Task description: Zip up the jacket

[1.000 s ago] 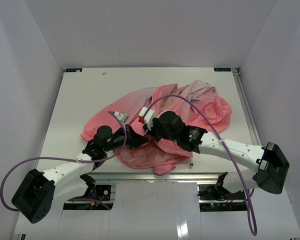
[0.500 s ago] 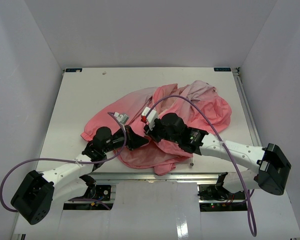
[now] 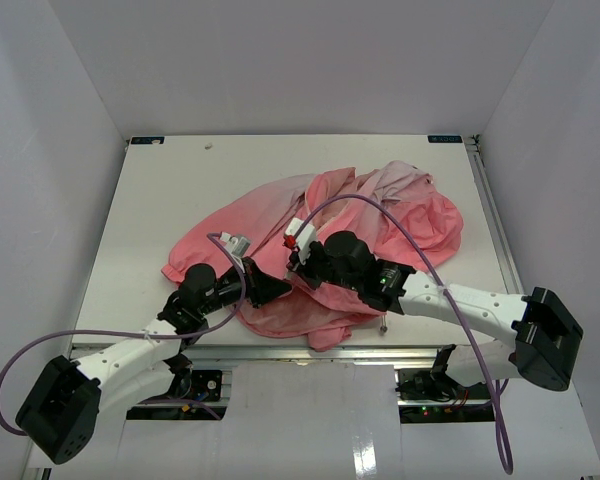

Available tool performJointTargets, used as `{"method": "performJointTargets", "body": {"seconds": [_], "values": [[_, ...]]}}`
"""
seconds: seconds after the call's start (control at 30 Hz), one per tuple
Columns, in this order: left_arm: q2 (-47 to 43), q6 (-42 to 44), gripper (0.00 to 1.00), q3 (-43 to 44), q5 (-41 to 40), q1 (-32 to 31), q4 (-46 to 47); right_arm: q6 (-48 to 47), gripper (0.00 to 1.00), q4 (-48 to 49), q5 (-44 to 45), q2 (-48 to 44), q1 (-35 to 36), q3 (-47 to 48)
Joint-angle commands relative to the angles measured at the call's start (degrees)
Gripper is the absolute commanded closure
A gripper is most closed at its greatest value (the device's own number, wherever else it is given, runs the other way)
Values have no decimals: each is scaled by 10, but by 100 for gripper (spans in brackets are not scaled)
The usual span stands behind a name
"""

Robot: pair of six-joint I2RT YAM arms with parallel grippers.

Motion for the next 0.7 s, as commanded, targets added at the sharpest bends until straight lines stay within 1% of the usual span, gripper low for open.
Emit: {"method": "performJointTargets", "body": {"seconds": [0.0,0.17,0.37,0.47,0.67], "values": [[-60,10,100,-18,6,0,-7,2,92,46,26,-15,-14,-30],[-104,14,100,-25,2,0,-32,16,92,91,38,-8,-18,-63],[-138,18,100,-29,-4,0,-60,13,92,107,70,1,-41,-61],[-153,19,100,-31,-8,0,-71,15,92,120,67,3,-73,-60],[-185,26,100,-16,-9,0,-108,8,92,121,37,37,-160,-22]]}}
